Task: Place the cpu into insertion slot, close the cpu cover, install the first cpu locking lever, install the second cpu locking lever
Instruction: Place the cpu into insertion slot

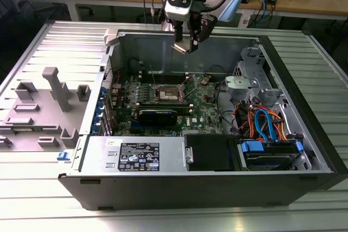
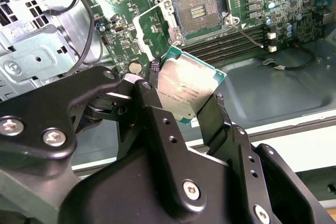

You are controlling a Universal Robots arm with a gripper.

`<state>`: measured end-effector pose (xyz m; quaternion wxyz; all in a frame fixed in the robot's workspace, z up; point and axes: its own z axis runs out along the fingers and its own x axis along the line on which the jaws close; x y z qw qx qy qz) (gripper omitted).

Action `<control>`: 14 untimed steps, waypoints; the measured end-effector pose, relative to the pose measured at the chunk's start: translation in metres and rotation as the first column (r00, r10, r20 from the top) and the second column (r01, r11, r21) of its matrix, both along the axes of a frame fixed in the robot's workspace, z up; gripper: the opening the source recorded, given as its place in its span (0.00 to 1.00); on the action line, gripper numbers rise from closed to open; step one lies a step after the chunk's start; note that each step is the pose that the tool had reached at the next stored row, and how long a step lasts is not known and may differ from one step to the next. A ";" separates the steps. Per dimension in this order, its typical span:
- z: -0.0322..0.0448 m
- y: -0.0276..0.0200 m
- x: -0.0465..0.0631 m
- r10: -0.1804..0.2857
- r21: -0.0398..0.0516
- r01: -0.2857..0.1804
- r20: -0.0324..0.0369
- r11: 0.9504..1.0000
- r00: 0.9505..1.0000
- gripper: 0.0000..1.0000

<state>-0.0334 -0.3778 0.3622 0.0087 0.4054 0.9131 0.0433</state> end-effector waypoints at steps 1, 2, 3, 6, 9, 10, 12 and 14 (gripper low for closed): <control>0.0000 0.0000 0.000 0.000 0.000 0.000 0.000 1.000 1.000 0.55; 0.0000 0.0000 0.000 -0.001 0.000 0.001 0.000 1.000 1.000 0.55; 0.0000 0.0000 0.000 -0.003 0.000 0.003 0.000 1.000 1.000 0.55; -0.0001 0.0000 0.000 -0.016 0.000 0.016 0.000 1.000 1.000 0.55; -0.0002 0.0000 0.000 -0.035 0.000 0.035 0.000 0.999 0.999 0.55; -0.0004 0.0000 0.000 -0.044 0.000 0.044 0.000 0.999 0.999 0.55; -0.0005 0.0000 0.000 -0.059 0.000 0.059 0.000 0.998 0.998 0.55; -0.0007 0.0000 0.000 -0.075 0.000 0.075 0.000 0.997 0.997 0.55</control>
